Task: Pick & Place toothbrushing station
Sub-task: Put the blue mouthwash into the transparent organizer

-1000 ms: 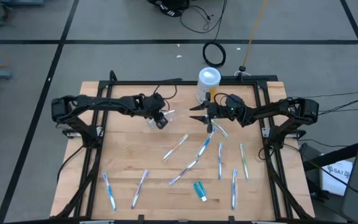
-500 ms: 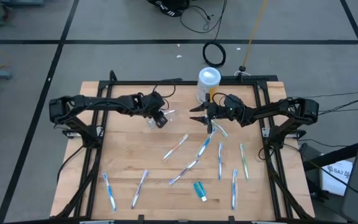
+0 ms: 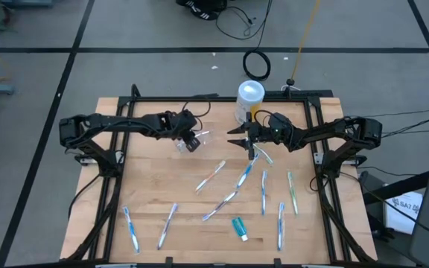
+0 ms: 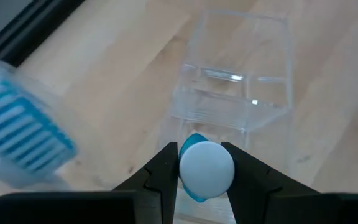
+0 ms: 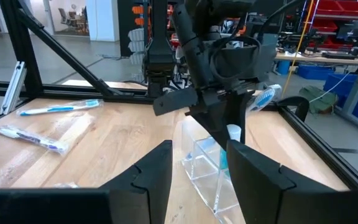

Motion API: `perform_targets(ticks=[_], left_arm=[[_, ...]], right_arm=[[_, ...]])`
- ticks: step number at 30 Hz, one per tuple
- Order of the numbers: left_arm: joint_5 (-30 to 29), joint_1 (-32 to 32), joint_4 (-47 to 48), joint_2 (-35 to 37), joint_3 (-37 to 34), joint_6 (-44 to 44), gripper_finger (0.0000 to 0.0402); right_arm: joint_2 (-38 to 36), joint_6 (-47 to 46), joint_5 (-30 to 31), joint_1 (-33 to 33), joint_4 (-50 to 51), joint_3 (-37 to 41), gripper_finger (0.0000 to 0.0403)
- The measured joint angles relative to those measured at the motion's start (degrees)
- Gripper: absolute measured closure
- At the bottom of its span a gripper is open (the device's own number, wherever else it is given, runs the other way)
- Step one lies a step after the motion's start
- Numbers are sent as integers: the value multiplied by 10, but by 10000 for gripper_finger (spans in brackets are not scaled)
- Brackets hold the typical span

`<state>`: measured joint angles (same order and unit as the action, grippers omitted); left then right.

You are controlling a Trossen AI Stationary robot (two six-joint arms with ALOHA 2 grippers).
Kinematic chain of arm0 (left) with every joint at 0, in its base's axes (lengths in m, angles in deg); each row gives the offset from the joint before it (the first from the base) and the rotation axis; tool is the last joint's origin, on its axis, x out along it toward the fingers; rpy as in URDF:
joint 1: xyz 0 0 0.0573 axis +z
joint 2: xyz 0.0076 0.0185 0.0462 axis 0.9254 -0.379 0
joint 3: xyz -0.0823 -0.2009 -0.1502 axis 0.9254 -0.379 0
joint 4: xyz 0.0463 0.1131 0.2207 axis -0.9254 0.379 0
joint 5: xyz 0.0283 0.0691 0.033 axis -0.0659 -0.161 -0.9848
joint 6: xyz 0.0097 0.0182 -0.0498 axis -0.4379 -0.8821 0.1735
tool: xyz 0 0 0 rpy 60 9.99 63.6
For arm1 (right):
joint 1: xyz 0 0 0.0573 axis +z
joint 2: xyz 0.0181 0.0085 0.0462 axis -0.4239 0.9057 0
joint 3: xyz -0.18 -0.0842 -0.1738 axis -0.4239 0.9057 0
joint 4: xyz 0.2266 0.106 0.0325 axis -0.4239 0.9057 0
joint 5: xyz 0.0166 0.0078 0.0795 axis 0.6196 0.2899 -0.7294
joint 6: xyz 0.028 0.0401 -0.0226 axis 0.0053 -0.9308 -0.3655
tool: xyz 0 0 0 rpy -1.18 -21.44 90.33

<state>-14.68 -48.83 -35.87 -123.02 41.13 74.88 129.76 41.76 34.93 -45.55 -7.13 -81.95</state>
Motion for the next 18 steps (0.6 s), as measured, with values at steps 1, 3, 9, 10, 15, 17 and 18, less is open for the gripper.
perform_targets(ticks=[1, 3, 9, 10, 15, 17, 18], left_arm=[[7, 0, -1, 0, 0, -1, 288], [16, 0, -1, 0, 0, -1, 288], [16, 5, -1, 0, 0, 3, 288], [16, 8, -1, 0, 0, 8, 288], [16, 16, -1, 0, 0, 10, 288], [17, 17, -1, 0, 0, 10, 288], [16, 17, -1, 0, 0, 10, 286]], right_arm=[[0, 0, 0, 0, 0, 0, 259], [0, 1, 0, 0, 0, 0, 259], [0, 3, 0, 0, 0, 0, 259], [0, 3, 0, 0, 0, 0, 259], [0, 6, 0, 0, 0, 0, 259], [0, 6, 0, 0, 0, 0, 259], [0, 7, 0, 0, 0, 0, 259]])
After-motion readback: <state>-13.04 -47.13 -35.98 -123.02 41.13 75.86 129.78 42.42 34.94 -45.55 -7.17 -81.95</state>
